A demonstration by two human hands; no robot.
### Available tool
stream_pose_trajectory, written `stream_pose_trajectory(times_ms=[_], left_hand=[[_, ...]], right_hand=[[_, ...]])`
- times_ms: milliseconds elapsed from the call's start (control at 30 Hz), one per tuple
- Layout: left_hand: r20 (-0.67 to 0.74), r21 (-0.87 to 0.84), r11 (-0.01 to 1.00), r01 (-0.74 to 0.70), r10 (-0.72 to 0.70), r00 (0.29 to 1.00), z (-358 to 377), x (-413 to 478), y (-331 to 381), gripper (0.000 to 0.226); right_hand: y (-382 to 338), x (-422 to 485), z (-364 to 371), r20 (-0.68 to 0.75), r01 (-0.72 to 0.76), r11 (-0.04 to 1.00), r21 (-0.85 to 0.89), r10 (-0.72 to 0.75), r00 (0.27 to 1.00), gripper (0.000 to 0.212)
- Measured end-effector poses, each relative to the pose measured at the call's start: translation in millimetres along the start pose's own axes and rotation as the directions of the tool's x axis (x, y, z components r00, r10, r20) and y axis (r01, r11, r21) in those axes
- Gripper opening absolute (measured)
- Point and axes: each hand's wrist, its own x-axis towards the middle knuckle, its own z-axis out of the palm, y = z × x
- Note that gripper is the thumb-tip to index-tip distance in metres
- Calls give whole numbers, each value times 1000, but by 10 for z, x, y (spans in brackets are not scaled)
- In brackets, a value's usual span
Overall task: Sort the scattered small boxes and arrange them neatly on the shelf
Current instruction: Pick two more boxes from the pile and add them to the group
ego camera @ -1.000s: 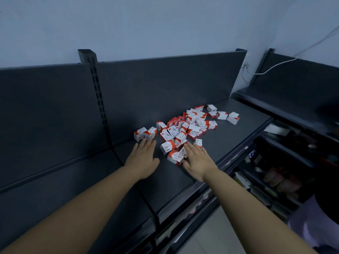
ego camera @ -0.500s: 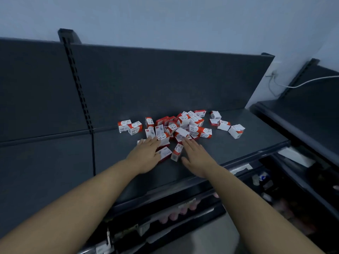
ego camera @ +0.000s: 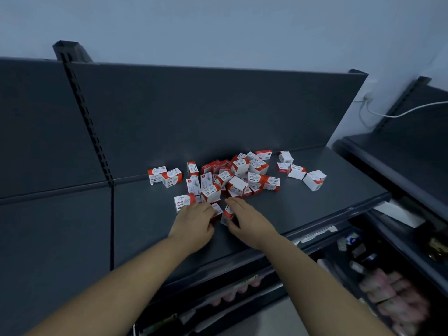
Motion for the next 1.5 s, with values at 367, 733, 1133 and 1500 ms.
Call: stream_pose_trajectory(times_ms=[367,733,1133,1500], left_hand=[[-86,-14,998,59,-60,994,130,0,-31,36],[-268,-231,955,186,-247,931,-120,284,25,33],[-220,-246,829,503,-553,804,73,228,-243,29],[-196,57,786,616,-596,779,-53,15,-429,42]], right_hand=[[454,-52,10,-163,-129,991,48,135,977,61],[980,26,-223,-157,-159,986,54,166,974,60],[356,254,-413,-195,115,993,-24,-118,974,42],[-71,734,47,159,280,943,-180,-253,954,55]])
